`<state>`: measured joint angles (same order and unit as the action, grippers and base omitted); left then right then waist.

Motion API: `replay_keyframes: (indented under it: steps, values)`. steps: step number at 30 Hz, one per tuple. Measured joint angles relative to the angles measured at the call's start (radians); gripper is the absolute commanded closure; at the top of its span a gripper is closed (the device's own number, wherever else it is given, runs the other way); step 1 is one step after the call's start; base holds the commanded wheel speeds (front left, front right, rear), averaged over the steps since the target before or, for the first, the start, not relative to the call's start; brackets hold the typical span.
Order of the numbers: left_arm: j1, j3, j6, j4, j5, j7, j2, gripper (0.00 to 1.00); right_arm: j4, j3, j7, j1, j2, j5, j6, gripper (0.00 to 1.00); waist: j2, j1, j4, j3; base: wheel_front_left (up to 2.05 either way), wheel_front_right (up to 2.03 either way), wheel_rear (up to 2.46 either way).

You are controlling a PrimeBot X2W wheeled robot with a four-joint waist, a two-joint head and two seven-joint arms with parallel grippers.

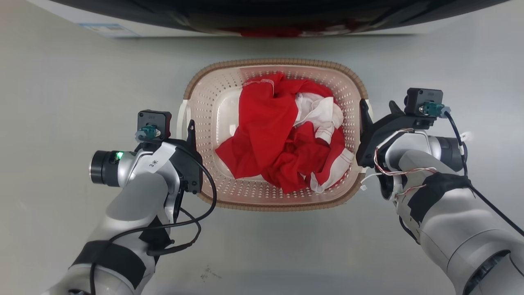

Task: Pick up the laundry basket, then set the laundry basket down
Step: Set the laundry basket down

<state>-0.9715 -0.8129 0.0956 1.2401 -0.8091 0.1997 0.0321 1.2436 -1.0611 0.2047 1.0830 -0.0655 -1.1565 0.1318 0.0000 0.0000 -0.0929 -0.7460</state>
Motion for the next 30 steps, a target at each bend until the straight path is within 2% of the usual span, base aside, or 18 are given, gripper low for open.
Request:
replay_keyframes:
  steps: [7, 20, 30]
  values:
    - [0.037, 0.019, -0.009, 0.004, -0.008, 0.024, 0.0, 0.0, 0.017, 0.003, 0.016, -0.017, -0.003, 0.0, -0.001, 0.0, -0.0001, 0.0, 0.005, 0.059, 0.0, 0.0, 0.0]
    - [0.126, 0.05, -0.035, -0.01, -0.017, 0.05, 0.023, 0.0, 0.015, 0.02, 0.044, -0.111, -0.016, 0.0, -0.068, 0.0, -0.0001, -0.0001, 0.014, 0.24, 0.0, 0.0, 0.0]
    - [0.224, 0.09, -0.025, -0.106, -0.005, 0.05, 0.061, 0.0, -0.046, 0.07, 0.044, -0.185, -0.014, 0.006, -0.079, 0.0, -0.0001, -0.0002, 0.019, 0.384, 0.0, 0.0, 0.0]
